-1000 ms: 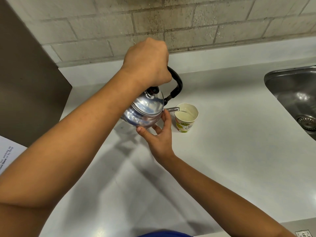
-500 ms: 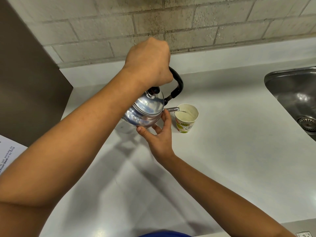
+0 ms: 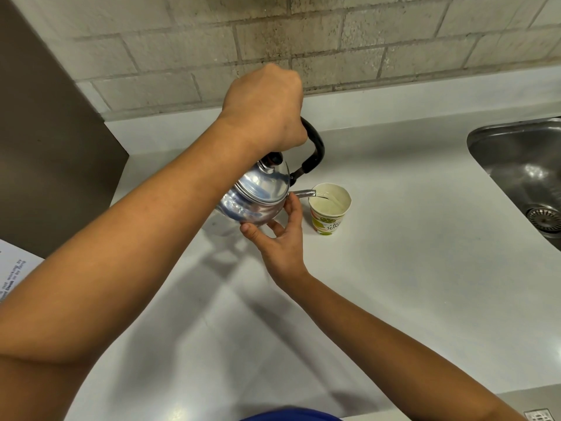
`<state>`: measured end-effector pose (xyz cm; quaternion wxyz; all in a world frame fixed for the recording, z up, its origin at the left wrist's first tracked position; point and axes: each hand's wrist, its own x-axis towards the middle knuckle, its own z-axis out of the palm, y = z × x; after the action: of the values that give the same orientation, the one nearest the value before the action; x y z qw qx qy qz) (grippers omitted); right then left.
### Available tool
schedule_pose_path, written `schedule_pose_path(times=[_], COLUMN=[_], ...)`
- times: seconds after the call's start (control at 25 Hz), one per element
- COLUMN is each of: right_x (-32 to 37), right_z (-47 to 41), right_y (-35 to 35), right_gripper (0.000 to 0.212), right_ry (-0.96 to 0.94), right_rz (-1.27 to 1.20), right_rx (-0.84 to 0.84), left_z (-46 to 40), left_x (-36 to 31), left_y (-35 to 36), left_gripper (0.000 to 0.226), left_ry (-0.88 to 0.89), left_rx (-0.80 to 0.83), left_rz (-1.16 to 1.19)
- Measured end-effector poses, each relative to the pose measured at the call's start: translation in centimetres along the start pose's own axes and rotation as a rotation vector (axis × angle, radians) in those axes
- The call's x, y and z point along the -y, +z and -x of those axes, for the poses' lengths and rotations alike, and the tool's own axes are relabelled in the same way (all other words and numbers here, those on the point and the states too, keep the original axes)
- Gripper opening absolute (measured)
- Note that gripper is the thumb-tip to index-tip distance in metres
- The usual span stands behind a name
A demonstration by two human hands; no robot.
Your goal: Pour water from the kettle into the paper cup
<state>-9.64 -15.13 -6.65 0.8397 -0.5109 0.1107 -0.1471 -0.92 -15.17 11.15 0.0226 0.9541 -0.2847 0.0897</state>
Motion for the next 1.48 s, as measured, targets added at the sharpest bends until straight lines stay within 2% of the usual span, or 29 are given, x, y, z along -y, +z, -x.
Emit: schedule_pose_path(times=[0.52,0.76,0.92,1.08,1.28,1.48], right_x=[0.13,0.12,-0.05,-0.11,-0.09,-0.16], right_z=[0.07,0.00,-0.01,-0.02,-0.02,0.01], right_y=[0.13,-0.02,-0.01,-0.06,0.09,0.00], right_gripper=[0.087,0.087,0.087,0.086,0.084,0.085], right_ry=[0.008,0.007,0.011,0.012,-0.001,-0.005], right_rz=[-0.018,-0.015,-0.017,-0.014,-0.024,-0.028], right_rx=[0.020,0.023,0.025,0.029,0.031,0.030], left_z=[0.12,0.17,0.18,0.12,0.29,0.43], left_x=[-0.38,-0.43,-0.39,-0.41,-0.51,-0.52], left_y=[-0.23,-0.28,-0.11,-0.17,-0.27,-0.16], left_gripper=[0.014,0.006,0.021,0.010,0.028,0.026], left_ry=[0.015,0.021,0.025,0.028,0.041,0.049], left_rx=[0.002,0.007,0.008,0.003,0.000,-0.016], left_rz=[-0.045,-0.047,-0.062,-0.043,-0.068,-0.080])
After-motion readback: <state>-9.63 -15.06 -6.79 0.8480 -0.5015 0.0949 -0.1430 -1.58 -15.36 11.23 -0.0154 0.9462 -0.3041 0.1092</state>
